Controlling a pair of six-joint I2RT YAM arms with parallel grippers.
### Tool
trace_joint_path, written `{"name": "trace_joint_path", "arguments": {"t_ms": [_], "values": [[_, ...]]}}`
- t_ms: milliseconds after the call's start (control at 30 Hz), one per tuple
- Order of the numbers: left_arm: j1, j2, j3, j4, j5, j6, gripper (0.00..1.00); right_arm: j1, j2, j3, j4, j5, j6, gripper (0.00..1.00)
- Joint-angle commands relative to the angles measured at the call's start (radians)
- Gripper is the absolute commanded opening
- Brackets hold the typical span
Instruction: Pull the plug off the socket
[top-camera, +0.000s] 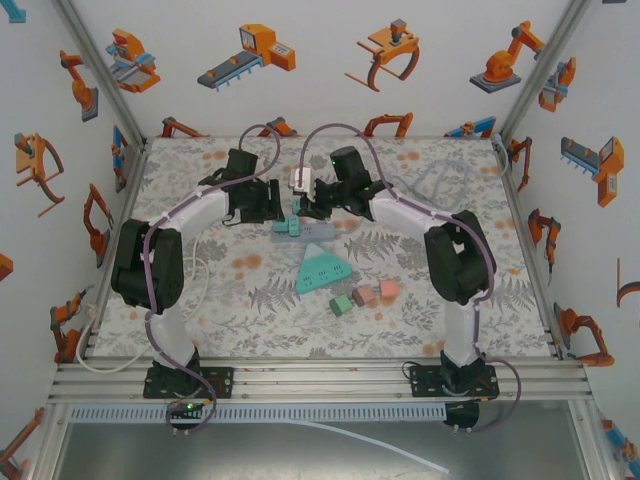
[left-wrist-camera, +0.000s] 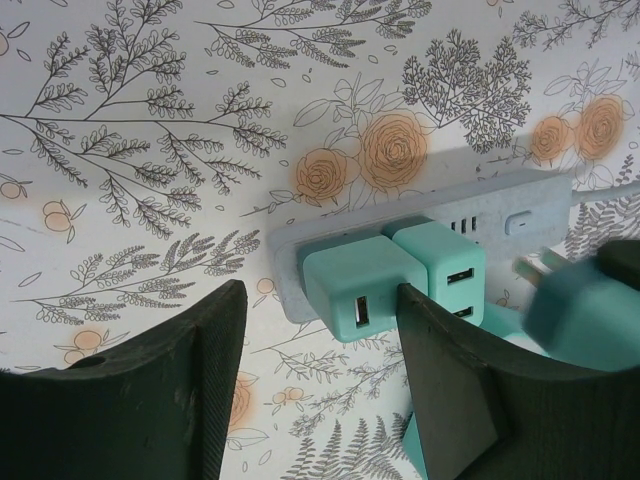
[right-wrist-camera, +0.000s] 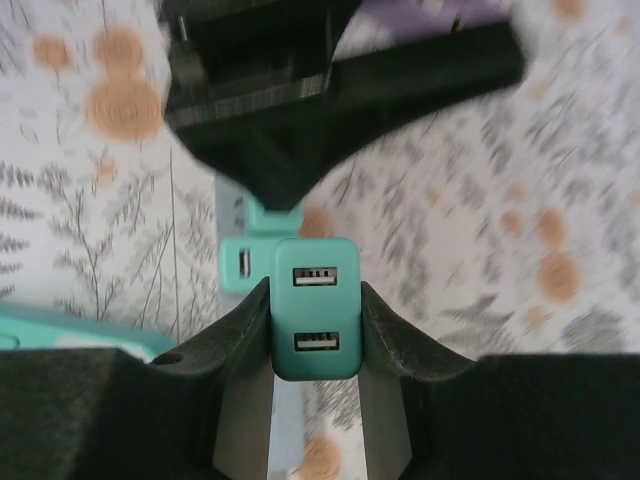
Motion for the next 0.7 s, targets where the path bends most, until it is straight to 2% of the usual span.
{"name": "trace_joint_path", "arguments": {"t_ms": [0, 100, 200, 367, 433, 567, 667], "values": [[-0.034, 0.126, -0.094, -0.191, -0.057, 0.031, 0.58, 0.012, -0.020, 0.037, 0.068, -0.070, 0.027, 0.00], [-0.035, 0.118, -0.100, -0.193, -0.062, 0.033, 0.58, 0.008, -0.028, 0.022, 0.096, -0.055, 0.049, 0.00], [-0.034, 0.094, -0.106, -0.192, -0.057, 0.028, 0.58, -0.003, -0.082, -0.034, 0.169, 0.000, 0.145, 0.00], [-0.034, 0.041, -0.097, -0.184, -0.033, 0.023, 0.60, -0.008, -0.231, -0.151, 0.225, 0.175, 0.375, 0.00], [-0.035, 0.027, -0.079, -0.188, -0.024, 0.022, 0.61, -0.009, -0.300, -0.200, 0.222, 0.282, 0.506, 0.00], [-0.031, 0.006, -0.031, -0.192, -0.004, 0.020, 0.63, -0.021, -0.450, -0.263, 0.104, 0.511, 0.777, 0.00], [-0.031, -0.016, -0.002, -0.190, 0.007, 0.016, 0.64, -0.057, -0.544, -0.273, -0.056, 0.577, 0.951, 0.00]]}}
